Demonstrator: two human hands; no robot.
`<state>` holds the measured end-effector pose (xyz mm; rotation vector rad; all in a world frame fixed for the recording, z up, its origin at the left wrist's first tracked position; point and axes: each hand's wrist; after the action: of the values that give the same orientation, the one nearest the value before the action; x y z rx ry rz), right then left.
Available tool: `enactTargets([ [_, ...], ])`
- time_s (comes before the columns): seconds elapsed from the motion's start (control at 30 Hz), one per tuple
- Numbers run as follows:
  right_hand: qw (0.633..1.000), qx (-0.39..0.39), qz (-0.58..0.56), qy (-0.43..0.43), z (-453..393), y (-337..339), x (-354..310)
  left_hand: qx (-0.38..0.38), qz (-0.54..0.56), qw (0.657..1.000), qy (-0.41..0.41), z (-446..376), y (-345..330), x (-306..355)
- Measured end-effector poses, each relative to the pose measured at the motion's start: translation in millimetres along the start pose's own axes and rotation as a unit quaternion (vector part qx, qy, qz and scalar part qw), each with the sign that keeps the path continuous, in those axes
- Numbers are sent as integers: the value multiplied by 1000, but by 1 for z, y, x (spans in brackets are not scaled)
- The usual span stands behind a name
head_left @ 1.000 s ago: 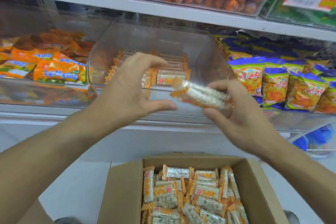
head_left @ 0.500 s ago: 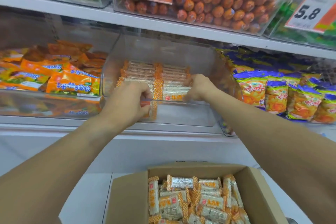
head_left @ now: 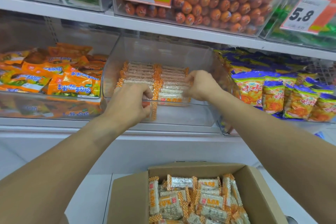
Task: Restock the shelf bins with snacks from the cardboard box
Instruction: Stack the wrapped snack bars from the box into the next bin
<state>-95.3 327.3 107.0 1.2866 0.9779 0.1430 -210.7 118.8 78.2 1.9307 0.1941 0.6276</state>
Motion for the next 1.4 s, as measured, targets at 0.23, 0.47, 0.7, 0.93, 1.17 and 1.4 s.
enactTargets([
  [0.23,933,155,-97,309,124,36,21,101,161,971,-147,16,-5,63],
  [0.47,970,-239,-29,-44,205,-63,177,-312,20,935,-167,81,-129,119],
  [0.7,924,-325,57,-195,275,-128,255,-429,11,903,-31,176,-224,88],
  [0.93,957,-215,42,-191,267,-136,271,-380,-24,925,21,186,-253,50],
  [1.17,935,-267,52,-227,253,-158,267,-381,-37,924,26,199,-282,47],
  [1.4,925,-293,128,-204,238,-176,261,-432,74,898,40,186,-283,48],
])
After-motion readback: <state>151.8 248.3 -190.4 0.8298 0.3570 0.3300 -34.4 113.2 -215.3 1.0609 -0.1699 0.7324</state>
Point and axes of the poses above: each hand's wrist, its own z-axis away from the middle knuckle, its own y-axis out of the back of the hand, x = y × z, and after that the axes turned 10 degrees about -z, right-handed
